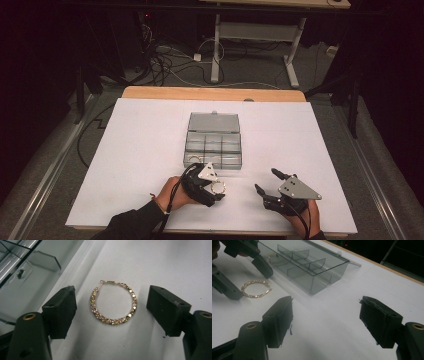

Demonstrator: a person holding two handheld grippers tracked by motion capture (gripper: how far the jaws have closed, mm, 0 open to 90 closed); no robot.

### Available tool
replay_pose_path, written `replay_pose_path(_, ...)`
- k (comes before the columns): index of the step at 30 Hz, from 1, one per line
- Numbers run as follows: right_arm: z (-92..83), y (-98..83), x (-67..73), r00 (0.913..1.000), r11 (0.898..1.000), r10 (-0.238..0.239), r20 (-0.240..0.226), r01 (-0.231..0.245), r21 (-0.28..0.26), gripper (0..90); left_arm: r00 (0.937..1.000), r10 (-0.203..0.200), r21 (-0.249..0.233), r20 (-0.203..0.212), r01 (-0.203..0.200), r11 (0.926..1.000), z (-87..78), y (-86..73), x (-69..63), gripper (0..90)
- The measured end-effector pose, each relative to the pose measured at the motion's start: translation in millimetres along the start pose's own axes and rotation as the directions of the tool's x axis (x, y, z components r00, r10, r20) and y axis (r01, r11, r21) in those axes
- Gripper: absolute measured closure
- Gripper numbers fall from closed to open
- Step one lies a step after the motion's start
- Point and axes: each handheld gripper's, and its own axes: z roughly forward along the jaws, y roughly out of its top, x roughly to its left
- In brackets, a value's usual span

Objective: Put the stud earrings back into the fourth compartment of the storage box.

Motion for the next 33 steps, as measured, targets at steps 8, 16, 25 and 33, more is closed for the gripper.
replay_pose_path(8, -0.2, 1.1, 2.5, 0.9997, 1.000, -0.004, -0.024, 0.004, -0.001, 28.7, 0.9986, 0.042, 0.005, 0.030, -0.043, 0.9991, -0.4, 3.7, -2.3, 43.2)
replay_pose_path(16, -1.7, 0.9, 3.6, 0.9989, 1.000, -0.015, -0.044, 0.014, -0.012, 29.7, 0.9954, 0.095, 0.009, 0.006, -0.095, 0.9954, -1.7, 5.1, -6.9, 46.3)
replay_pose_path(25, -1.4, 1.5, 2.7, 0.9977, 1.000, -0.014, -0.066, 0.013, -0.017, 29.2, 0.9909, 0.134, 0.011, 0.014, -0.134, 0.9910, -5.1, 3.4, -8.9, 46.3)
replay_pose_path(33, -1.9, 2.8, 1.0, 0.9979, 1.000, -0.014, -0.064, 0.012, -0.024, 29.0, 0.9876, 0.157, 0.011, 0.004, -0.157, 0.9875, -9.0, -0.4, -8.5, 46.3)
